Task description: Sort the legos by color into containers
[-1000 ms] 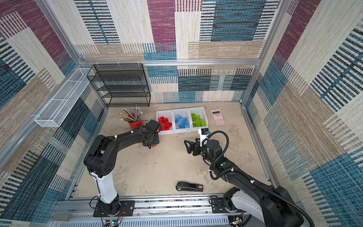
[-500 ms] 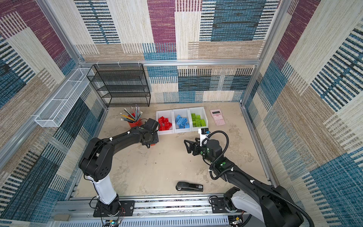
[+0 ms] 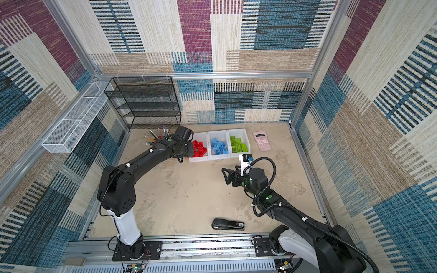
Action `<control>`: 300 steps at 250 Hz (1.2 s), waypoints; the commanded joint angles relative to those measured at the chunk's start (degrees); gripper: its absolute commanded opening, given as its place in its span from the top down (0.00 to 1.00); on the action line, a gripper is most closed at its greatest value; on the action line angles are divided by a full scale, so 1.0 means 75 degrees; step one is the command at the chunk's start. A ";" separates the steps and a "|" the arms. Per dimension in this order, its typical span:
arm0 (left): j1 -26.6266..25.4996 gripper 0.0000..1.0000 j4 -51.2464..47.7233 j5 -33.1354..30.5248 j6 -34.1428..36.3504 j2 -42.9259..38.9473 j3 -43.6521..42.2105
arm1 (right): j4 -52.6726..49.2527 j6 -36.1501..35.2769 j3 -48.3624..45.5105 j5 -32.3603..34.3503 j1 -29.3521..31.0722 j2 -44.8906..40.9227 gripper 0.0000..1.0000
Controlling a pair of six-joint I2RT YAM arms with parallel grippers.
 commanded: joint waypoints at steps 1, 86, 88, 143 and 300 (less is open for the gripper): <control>-0.0015 0.73 -0.0346 0.0168 0.0535 0.0356 0.0647 | 0.0065 -0.0086 0.0060 0.0185 0.0004 -0.0066 0.13; -0.0015 0.73 -0.0901 0.0583 0.0775 0.2053 0.2857 | 0.0021 -0.0145 0.0101 0.0268 0.0005 0.0124 0.13; -0.0015 0.73 -0.0904 0.0583 0.0777 0.2087 0.2913 | 0.0027 -0.0137 0.0105 0.0259 0.0006 0.0135 0.13; -0.0015 0.73 -0.1295 0.0607 0.0938 0.3079 0.4286 | 0.0003 -0.0150 0.0188 0.0185 0.0004 0.0387 0.13; -0.0004 0.41 -0.2076 0.0618 0.0931 0.3893 0.6118 | -0.0125 -0.0373 0.0292 0.0809 -0.0009 0.0141 0.07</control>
